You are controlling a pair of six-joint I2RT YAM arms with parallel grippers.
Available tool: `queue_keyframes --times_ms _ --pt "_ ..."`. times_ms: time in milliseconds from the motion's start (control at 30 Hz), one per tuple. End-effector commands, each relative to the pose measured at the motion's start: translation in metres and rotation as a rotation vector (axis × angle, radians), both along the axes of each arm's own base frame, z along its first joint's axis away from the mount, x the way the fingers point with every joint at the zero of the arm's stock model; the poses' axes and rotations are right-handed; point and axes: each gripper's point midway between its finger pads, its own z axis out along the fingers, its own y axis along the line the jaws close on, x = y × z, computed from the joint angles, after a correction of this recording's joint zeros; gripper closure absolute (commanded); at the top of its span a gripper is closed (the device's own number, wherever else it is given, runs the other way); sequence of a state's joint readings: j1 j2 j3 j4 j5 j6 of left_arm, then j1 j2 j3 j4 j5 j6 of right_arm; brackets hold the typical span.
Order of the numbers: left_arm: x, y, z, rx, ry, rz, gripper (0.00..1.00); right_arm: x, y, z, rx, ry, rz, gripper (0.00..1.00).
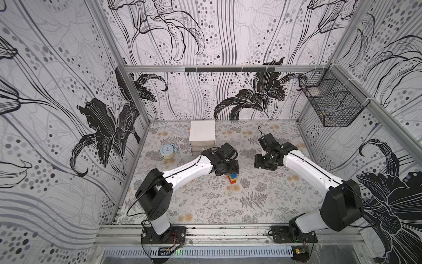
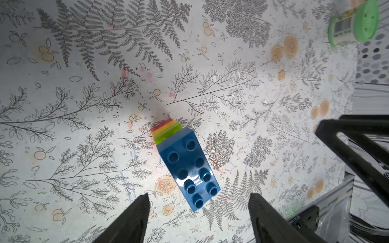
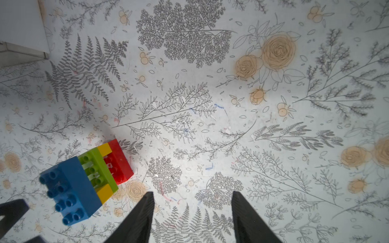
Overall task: Assemble the number 5 with lego
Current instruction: Adjust the lego brick at the center of the board.
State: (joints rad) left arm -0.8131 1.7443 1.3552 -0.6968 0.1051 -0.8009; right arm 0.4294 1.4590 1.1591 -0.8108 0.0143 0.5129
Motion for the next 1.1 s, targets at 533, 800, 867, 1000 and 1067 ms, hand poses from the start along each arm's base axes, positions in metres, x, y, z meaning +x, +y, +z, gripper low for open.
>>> queue_keyframes --times_ms 533,800,867,1000,1067 --pt "-0.005 -0.004 -0.039 0.215 0.054 0.112 0.38 -0.032 -0.009 -0.003 0.047 -0.036 0.024 0.39" --pt "-0.003 -0.005 -0.036 0.206 0.031 0.090 0.51 -0.036 -0.014 -0.010 0.028 -0.022 0.014 0.39" --pt "-0.003 -0.005 -0.033 0.197 0.023 0.082 0.56 -0.036 -0.014 -0.012 0.024 -0.018 0.010 0.39" --pt "-0.004 -0.002 -0.029 0.191 0.010 0.069 0.62 -0.035 -0.016 -0.013 0.016 -0.017 0.001 0.39" --pt "-0.004 -0.002 -0.027 0.182 0.004 0.065 0.65 -0.035 -0.017 -0.013 0.011 -0.018 -0.001 0.39"
